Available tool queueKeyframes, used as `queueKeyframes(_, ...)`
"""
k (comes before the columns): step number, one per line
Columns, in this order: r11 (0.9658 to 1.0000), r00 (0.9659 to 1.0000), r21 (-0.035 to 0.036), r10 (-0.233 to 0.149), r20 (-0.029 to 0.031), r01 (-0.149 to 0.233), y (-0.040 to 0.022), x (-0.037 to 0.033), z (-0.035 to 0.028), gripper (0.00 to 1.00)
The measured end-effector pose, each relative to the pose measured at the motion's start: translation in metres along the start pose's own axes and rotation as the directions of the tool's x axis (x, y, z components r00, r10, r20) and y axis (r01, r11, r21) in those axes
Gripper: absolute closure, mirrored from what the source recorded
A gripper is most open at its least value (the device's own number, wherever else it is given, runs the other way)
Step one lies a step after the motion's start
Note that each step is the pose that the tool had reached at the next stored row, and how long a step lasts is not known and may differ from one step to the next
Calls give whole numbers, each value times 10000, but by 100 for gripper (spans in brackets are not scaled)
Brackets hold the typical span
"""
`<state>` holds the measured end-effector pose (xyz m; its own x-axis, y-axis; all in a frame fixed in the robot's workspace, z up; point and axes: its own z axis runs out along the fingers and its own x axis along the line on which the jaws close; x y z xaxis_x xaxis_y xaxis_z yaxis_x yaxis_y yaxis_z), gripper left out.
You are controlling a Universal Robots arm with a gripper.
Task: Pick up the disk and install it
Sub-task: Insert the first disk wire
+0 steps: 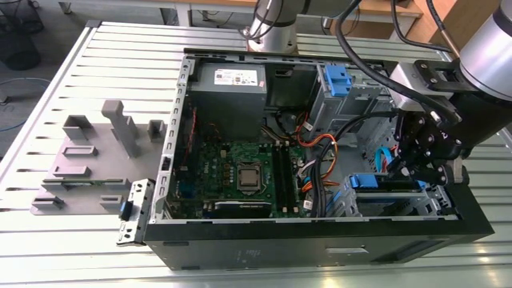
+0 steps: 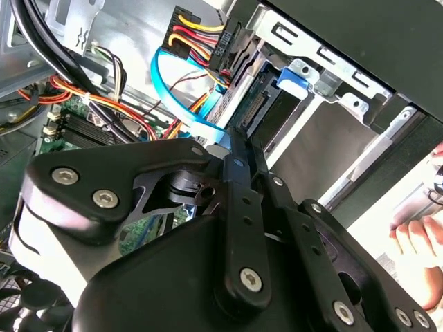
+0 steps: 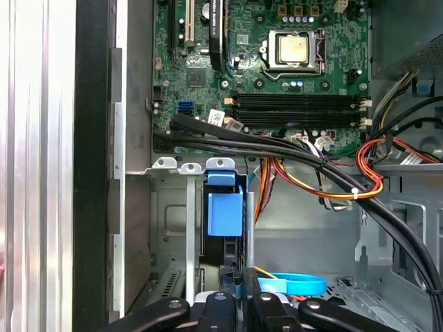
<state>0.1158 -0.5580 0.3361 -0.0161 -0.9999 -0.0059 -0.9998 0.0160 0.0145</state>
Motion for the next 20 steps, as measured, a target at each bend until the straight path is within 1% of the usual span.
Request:
queueKeyframes(4, 10000, 10000, 0, -1, -7, 1, 0, 1, 11, 84)
queueKeyframes(8, 10000, 10000, 0, -1, -3, 1, -1, 1, 48, 84)
queueKeyframes(15, 10000, 10000, -1, 0, -13, 0, -1, 1, 69, 84)
queueKeyframes(20, 10000, 10000, 1, 0, 2, 0, -1, 0, 76, 84)
